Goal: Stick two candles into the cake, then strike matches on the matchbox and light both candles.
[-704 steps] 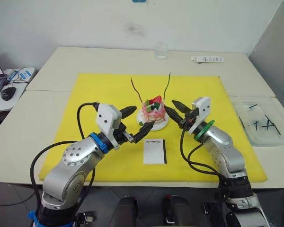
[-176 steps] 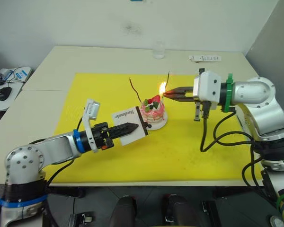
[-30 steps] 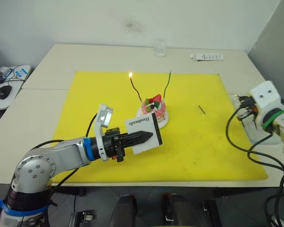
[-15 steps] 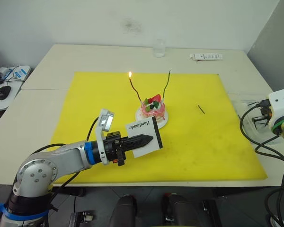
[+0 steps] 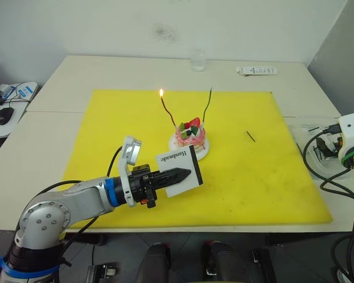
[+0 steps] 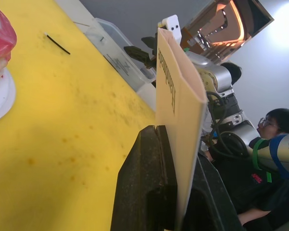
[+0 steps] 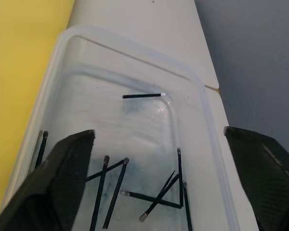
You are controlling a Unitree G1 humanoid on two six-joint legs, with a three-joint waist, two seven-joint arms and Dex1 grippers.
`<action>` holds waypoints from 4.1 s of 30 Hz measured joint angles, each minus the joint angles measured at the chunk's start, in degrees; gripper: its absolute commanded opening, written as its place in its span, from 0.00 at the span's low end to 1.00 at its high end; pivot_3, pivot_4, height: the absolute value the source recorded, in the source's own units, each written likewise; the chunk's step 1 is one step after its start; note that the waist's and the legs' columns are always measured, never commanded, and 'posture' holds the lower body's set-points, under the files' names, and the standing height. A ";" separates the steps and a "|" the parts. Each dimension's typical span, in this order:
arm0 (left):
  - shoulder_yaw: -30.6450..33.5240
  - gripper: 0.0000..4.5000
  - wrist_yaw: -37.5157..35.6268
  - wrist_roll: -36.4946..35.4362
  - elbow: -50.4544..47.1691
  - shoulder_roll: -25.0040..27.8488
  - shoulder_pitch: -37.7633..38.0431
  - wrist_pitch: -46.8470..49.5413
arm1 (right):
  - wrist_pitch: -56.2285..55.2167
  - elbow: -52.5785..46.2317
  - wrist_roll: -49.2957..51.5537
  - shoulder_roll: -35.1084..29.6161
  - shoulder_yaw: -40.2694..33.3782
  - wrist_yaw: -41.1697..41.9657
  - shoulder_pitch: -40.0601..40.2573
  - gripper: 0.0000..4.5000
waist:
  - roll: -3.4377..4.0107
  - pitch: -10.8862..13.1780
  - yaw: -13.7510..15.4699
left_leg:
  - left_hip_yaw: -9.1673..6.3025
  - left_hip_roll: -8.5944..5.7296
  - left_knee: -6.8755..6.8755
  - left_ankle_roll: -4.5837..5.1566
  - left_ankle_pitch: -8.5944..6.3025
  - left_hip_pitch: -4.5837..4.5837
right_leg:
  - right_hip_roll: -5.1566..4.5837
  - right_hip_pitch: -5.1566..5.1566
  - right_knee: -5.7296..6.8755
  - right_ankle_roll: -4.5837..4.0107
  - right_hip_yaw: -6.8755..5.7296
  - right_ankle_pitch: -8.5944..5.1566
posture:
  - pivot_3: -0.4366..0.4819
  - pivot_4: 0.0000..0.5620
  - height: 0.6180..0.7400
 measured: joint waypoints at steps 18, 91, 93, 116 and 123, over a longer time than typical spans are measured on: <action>0.06 0.00 1.34 -0.96 0.00 0.15 -0.34 -0.10 | -8.67 -3.23 16.73 18.43 5.08 7.43 -0.43 0.81 | -0.01 -0.02 0.14 | 0.00 -0.08 0.13 0.02 0.01 0.03 | 0.02 0.03 0.01 0.22 0.19 0.22 | 0.48 0.27 1.00; 0.02 0.00 2.50 -3.97 -1.15 2.62 0.42 -1.21 | -16.66 20.42 12.89 23.08 10.11 1.62 -11.40 0.32 | 0.02 -0.04 -0.09 | 0.10 -0.01 0.09 0.04 0.01 0.08 | 0.08 0.00 0.03 0.18 0.42 0.23 | 0.48 0.27 1.00; 0.02 0.00 2.49 -3.97 -1.15 2.63 0.41 -1.21 | -16.38 19.78 12.92 23.10 10.11 1.61 -11.03 0.32 | 0.02 -0.04 -0.09 | 0.10 -0.01 0.09 0.04 0.01 0.08 | 0.09 0.00 0.03 0.18 0.42 0.23 | 0.48 0.27 1.00; 0.02 0.00 2.52 -3.98 -1.15 2.65 0.38 -1.21 | -17.72 22.41 13.00 23.81 9.98 2.64 -12.14 0.01 | 0.02 -0.09 -0.14 | 0.19 0.00 0.10 0.04 0.01 0.17 | 0.10 0.02 0.05 0.22 0.68 0.27 | 0.48 0.27 1.00; 0.02 0.00 2.61 -3.99 -1.17 2.63 0.39 -1.21 | -17.31 21.61 13.20 23.85 9.71 2.77 -11.78 0.01 | 0.02 -0.09 -0.18 | 0.24 0.00 0.09 0.04 0.01 0.19 | 0.11 0.01 0.05 0.23 0.74 0.27 | 0.48 0.27 1.00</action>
